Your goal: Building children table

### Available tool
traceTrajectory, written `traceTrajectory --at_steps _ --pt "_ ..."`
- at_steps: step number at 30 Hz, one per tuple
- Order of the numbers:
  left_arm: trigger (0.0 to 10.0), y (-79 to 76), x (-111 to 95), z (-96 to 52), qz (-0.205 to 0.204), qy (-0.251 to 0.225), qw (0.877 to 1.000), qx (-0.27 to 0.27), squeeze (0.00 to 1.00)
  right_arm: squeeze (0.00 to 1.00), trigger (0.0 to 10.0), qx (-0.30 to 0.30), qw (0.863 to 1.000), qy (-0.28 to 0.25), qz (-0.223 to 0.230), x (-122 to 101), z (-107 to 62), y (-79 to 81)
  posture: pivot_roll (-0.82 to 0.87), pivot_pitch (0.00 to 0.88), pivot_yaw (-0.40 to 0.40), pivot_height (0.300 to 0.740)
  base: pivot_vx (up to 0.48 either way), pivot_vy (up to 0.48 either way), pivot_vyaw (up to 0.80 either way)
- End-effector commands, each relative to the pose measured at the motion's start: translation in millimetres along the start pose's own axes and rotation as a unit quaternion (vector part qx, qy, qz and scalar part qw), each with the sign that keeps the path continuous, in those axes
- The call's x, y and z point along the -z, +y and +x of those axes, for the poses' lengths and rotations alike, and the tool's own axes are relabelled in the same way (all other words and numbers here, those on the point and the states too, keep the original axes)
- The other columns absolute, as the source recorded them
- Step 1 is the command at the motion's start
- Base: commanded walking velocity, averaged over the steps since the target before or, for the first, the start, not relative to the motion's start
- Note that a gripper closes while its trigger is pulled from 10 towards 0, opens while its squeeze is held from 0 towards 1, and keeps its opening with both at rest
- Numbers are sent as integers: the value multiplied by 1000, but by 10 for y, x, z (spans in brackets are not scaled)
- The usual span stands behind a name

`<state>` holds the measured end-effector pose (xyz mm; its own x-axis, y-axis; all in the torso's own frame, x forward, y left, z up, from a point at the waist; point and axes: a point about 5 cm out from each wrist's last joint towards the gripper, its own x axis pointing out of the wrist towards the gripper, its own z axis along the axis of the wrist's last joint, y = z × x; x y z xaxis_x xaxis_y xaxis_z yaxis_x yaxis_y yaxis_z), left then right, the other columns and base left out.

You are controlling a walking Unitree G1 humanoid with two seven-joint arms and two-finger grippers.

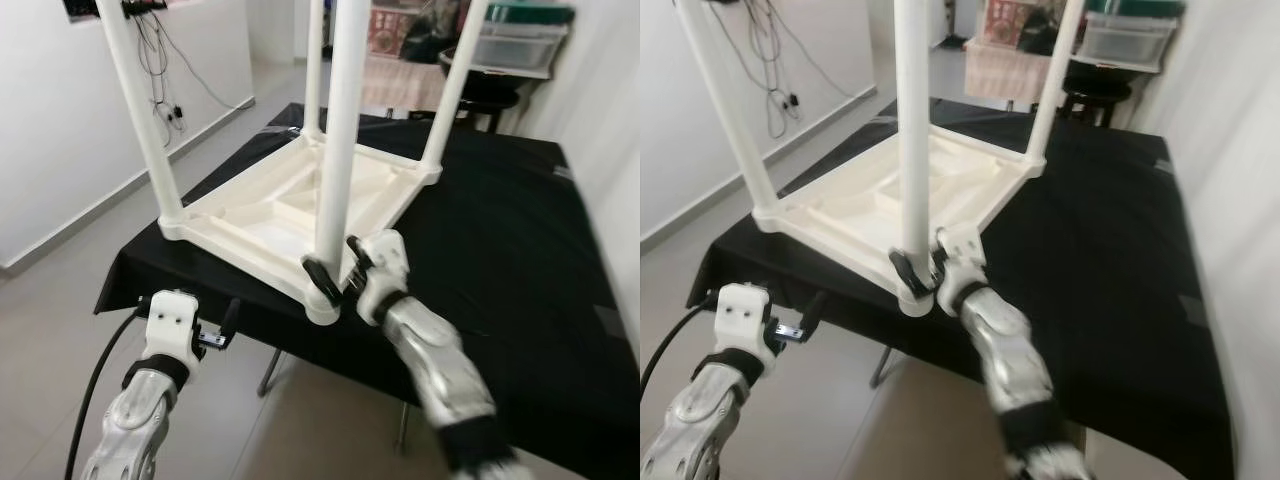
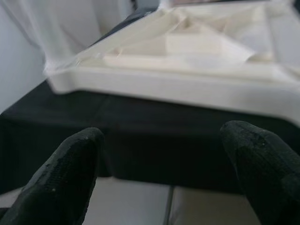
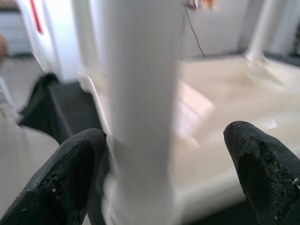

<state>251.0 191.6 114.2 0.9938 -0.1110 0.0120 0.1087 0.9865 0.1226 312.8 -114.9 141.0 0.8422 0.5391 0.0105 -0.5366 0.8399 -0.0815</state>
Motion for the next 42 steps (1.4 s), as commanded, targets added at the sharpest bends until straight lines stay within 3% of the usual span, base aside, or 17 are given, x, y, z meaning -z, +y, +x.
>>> traceTrajectory --at_steps 1,3,7,11,18,29,42 --pt "10000 3 -15 -27 9 -4 1000 -2 0 0 10000 -20 1000 -9 -8 -39 -22 64 -50 0 -29 740 0 0 0" --pt "10000 -14 -1 -174 19 -1 1000 -15 0 0 10000 -4 1000 10 -4 90 -251 -2 -44 0 -23 740 0 0 0" --pt "10000 -37 0 -288 28 -1 999 -30 0 0 10000 10 1000 17 9 165 -386 -37 -43 0 -21 740 0 0 0" --pt "10000 -21 1 -323 32 -2 998 -48 0 0 10000 27 999 13 23 164 -384 -52 -37 0 -22 740 0 0 0" --pt "10000 7 19 -245 39 11 998 -53 0 0 10000 41 999 27 24 145 -363 -72 -36 0 -26 740 0 274 -232" --pt "10000 24 20 -195 31 17 998 -55 0 0 10000 66 996 45 49 177 -379 -108 -38 0 -18 740 0 480 -786" --pt "10000 36 -1 -171 43 15 998 -51 0 0 10000 102 992 61 46 187 -360 -151 -37 0 -11 740 0 0 -767"
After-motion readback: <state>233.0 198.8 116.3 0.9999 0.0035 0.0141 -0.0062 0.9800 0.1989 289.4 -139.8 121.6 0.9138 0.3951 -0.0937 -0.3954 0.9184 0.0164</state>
